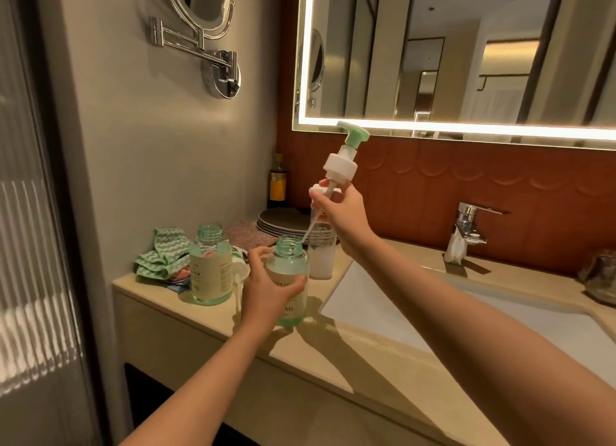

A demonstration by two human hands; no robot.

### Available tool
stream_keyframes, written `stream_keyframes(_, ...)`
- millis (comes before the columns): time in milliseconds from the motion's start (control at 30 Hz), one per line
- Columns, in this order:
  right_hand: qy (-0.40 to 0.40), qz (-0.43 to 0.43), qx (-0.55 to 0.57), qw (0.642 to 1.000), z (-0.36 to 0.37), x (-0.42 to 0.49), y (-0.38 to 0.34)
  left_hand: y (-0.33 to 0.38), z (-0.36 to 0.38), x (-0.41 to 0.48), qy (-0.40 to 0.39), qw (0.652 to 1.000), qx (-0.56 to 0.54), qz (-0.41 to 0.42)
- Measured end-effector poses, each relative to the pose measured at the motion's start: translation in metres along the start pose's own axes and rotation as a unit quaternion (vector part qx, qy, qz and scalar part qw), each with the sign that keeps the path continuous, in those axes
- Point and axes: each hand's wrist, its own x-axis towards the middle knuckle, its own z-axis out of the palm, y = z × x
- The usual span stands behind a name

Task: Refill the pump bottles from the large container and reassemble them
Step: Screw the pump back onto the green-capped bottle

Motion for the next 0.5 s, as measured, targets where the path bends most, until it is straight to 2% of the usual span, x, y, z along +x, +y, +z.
stream_keyframes(100, 0.004, -0.014, -0.003, 1.0, 0.012, 0.003, -0.007, -0.002, 0.001, 0.001, -0.001, 1.0, -0.012, -0.01)
stream_keyframes(333, -0.024, 0.029, -0.039, 0.999, 0.029, -0.008, 0.017, -0.002, 0.001, 0.003, -0.011, 0.999, -0.01, -0.033)
stream_keyframes(500, -0.025, 0.068, 0.004, 0.997, 0.032, -0.016, 0.03, -0.006, 0.0, 0.005, -0.014, 0.999, -0.007, -0.036)
